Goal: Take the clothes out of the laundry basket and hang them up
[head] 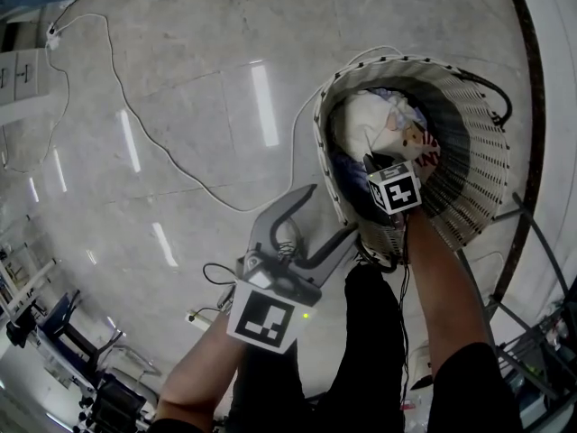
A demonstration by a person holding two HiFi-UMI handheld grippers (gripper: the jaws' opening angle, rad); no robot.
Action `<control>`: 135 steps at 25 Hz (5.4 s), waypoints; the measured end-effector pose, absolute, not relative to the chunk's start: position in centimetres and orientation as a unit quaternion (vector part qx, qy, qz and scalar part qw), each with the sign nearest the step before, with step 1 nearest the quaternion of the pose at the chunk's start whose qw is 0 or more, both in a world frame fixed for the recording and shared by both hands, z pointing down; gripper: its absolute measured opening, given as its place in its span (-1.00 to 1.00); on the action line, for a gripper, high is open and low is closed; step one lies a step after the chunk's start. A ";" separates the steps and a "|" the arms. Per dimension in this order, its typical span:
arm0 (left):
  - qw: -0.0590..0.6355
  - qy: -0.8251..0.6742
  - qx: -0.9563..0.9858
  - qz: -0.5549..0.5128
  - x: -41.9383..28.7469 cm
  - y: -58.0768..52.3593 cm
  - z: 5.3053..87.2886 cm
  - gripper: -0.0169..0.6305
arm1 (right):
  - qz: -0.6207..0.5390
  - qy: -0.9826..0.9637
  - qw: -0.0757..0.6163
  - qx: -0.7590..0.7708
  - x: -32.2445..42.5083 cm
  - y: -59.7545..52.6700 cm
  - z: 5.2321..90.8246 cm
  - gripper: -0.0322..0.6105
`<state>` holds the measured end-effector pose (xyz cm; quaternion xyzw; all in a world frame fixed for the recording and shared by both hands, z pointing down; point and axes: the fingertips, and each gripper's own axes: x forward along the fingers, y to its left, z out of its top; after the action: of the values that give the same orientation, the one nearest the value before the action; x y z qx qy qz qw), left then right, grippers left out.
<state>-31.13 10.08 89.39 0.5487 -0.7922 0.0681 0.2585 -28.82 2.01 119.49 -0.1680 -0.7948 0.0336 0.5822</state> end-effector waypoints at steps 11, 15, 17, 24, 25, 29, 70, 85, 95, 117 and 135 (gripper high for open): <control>0.238 -0.789 0.561 0.072 -30.5 8.2 84.4 -0.12 | 0.137 -0.846 0.501 -0.121 -31.5 -0.9 109.5 -0.84; 0.229 -0.786 0.570 0.076 -29.9 7.6 81.9 -0.12 | 0.184 -0.860 0.463 -0.108 -31.7 -2.3 104.8 -0.84; 0.225 -0.785 0.572 0.075 -29.8 7.3 80.7 -0.12 | 0.202 -0.866 0.446 -0.105 -31.8 -2.8 102.2 -0.84; 0.217 -0.782 0.580 0.069 -29.4 6.1 76.2 -0.12 | 0.234 -0.886 0.385 -0.104 -32.1 -5.2 92.4 -0.84; 0.213 -0.782 0.581 0.069 -29.5 5.9 75.5 -0.11 | 0.241 -0.889 0.375 -0.104 -32.2 -5.5 90.9 -0.84; 0.199 -0.787 0.580 0.065 -30.4 5.5 72.5 -0.12 | 0.256 -0.899 0.340 -0.103 -33.0 -6.7 85.0 -0.84; 0.152 -0.749 0.633 0.119 -23.8 1.5 46.9 -0.12 | 0.180 -0.972 0.027 -0.150 -27.1 -5.0 24.3 -0.85; 0.138 -0.762 0.618 0.139 -22.7 -0.3 44.3 -0.82 | 0.166 -0.976 -0.016 -0.136 -25.0 -3.9 17.5 -0.85; 0.165 -0.715 0.678 -0.031 -21.8 0.6 37.3 -0.87 | 0.177 -0.979 -0.010 -0.099 -24.1 -6.6 19.5 -0.85; 0.124 -0.654 0.712 -0.226 -24.5 0.7 20.7 -0.88 | 0.243 -0.969 0.038 -0.036 -23.1 -10.8 29.7 -0.79; 0.115 -0.631 0.736 -0.217 -24.3 -1.9 18.2 -0.88 | 0.289 -0.957 0.018 -0.016 -18.1 -7.7 35.4 -0.20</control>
<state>-24.30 -1.95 18.17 0.7357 -0.6313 -0.2166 0.1154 -18.13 -7.74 35.43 -0.0162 -0.9571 0.2886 0.0178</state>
